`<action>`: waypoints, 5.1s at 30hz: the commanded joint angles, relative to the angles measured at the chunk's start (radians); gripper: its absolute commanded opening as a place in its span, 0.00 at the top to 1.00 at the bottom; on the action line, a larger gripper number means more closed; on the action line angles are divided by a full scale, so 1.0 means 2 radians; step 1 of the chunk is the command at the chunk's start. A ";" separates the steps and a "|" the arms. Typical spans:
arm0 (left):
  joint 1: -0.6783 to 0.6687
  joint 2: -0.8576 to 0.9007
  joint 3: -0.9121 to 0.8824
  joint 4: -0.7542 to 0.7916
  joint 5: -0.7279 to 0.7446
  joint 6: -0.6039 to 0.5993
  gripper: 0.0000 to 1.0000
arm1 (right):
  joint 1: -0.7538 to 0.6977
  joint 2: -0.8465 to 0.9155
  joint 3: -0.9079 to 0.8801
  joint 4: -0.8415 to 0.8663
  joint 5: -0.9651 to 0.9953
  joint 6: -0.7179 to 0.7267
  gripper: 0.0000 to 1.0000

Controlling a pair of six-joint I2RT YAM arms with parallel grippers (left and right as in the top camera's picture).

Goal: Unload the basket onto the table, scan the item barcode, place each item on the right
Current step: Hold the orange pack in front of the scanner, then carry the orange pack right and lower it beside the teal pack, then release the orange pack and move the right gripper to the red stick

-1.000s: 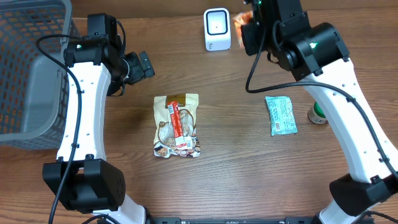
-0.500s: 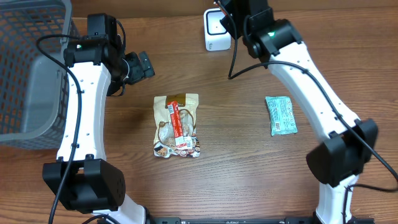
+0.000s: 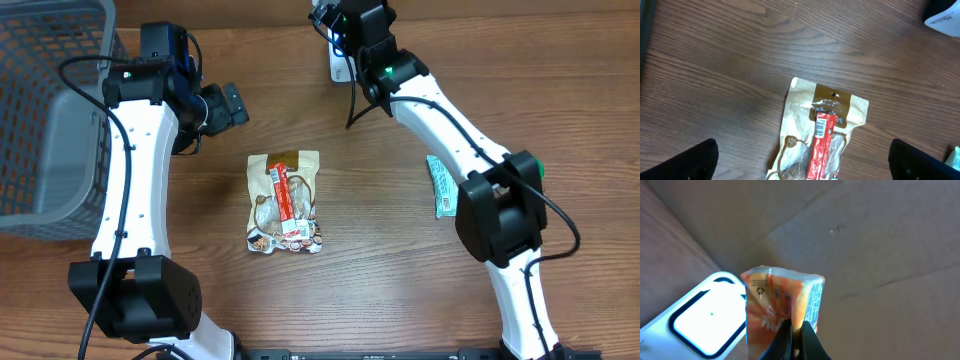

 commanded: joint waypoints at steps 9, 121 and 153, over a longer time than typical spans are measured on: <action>-0.003 -0.010 0.006 0.000 -0.001 0.006 0.00 | 0.000 0.058 0.002 0.060 0.028 -0.095 0.96; -0.003 -0.010 0.006 0.000 -0.001 0.006 0.00 | -0.145 -0.192 -0.299 -0.485 -0.231 0.532 0.35; -0.003 -0.010 0.006 0.000 -0.001 0.006 0.00 | 0.163 -0.192 -0.299 -0.261 -0.288 0.641 0.44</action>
